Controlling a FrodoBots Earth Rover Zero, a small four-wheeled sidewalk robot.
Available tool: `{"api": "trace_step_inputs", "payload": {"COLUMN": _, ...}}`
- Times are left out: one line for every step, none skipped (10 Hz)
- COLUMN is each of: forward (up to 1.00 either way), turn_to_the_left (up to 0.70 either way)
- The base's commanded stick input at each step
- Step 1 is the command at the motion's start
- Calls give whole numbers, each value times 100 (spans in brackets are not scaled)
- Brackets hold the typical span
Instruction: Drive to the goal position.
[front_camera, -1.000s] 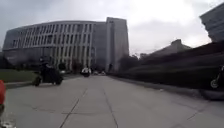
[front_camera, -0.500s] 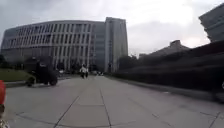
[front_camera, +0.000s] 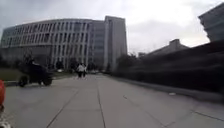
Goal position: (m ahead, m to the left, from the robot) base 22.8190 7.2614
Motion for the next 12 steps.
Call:
{"api": "trace_step_inputs", "payload": {"forward": 70, "turn_to_the_left": 0}}
{"api": "trace_step_inputs", "payload": {"forward": 70, "turn_to_the_left": 0}}
{"api": "trace_step_inputs", "payload": {"forward": 70, "turn_to_the_left": 0}}
{"api": "trace_step_inputs", "payload": {"forward": 70, "turn_to_the_left": 0}}
{"api": "trace_step_inputs", "payload": {"forward": 70, "turn_to_the_left": 0}}
{"api": "trace_step_inputs", "payload": {"forward": 70, "turn_to_the_left": 0}}
{"api": "trace_step_inputs", "payload": {"forward": 70, "turn_to_the_left": 0}}
{"api": "trace_step_inputs", "payload": {"forward": 70, "turn_to_the_left": 0}}
{"api": "trace_step_inputs", "payload": {"forward": 70, "turn_to_the_left": 0}}
{"api": "trace_step_inputs", "payload": {"forward": 70, "turn_to_the_left": 0}}
{"api": "trace_step_inputs", "payload": {"forward": 70, "turn_to_the_left": 0}}
{"api": "trace_step_inputs", "payload": {"forward": 70, "turn_to_the_left": 0}}
